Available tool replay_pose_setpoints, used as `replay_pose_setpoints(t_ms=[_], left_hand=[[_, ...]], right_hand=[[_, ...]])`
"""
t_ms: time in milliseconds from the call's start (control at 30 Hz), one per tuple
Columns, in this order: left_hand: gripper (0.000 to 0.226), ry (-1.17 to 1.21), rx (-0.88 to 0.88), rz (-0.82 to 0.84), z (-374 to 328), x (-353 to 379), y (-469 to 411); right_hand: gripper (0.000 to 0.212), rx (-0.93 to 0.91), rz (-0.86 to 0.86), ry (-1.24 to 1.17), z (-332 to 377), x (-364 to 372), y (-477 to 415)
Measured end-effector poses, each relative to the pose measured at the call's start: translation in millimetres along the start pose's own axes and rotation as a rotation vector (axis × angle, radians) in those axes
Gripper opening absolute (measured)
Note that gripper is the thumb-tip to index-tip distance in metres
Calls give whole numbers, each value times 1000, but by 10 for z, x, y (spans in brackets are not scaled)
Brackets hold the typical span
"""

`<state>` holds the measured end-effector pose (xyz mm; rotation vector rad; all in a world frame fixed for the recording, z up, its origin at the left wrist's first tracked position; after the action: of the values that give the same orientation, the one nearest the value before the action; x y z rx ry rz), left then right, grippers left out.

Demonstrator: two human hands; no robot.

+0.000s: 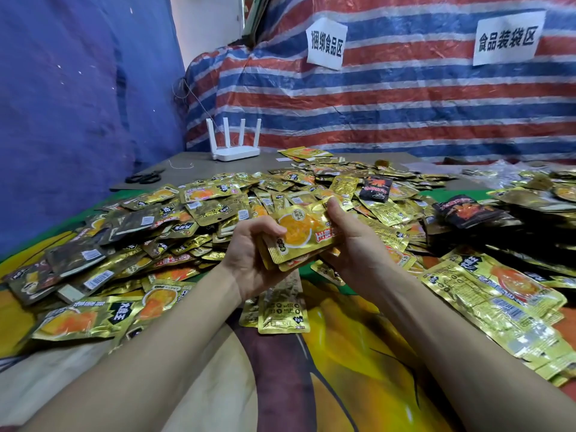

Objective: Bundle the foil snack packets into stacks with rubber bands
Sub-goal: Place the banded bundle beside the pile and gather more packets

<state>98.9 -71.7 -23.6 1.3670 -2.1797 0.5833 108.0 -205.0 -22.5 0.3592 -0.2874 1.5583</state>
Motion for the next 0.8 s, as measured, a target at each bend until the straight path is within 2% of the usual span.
replay_pose_setpoints(t_ms=[133, 300, 400, 567, 733, 800], left_hand=[[42, -62, -10, -56, -24, -24, 8], [45, -19, 30, -85, -38, -33, 23], [44, 21, 38, -80, -40, -25, 22], [49, 47, 55, -111, -54, -36, 38], [60, -81, -37, -184, 6, -11, 15], [57, -187, -42, -262, 36, -17, -6]], right_hand=[[59, 2, -8, 24, 8, 17, 8], [56, 69, -7, 33, -14, 24, 23], [42, 134, 32, -10, -24, 29, 33], [35, 139, 29, 119, -19, -53, -20], [37, 186, -69, 93, 68, -165, -14], [36, 174, -121, 71, 136, -232, -8]])
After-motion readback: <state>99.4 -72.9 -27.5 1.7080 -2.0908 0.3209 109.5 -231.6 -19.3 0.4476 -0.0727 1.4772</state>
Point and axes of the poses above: each hand's wrist, its own y-axis away from the middle knuckle, its own x-axis out of the palm, z = x × y, the point moved 5 cm from there along -y, towards the middle knuckle, and after that the axes turned 5 degrees about -z, right-handed, at the moved point
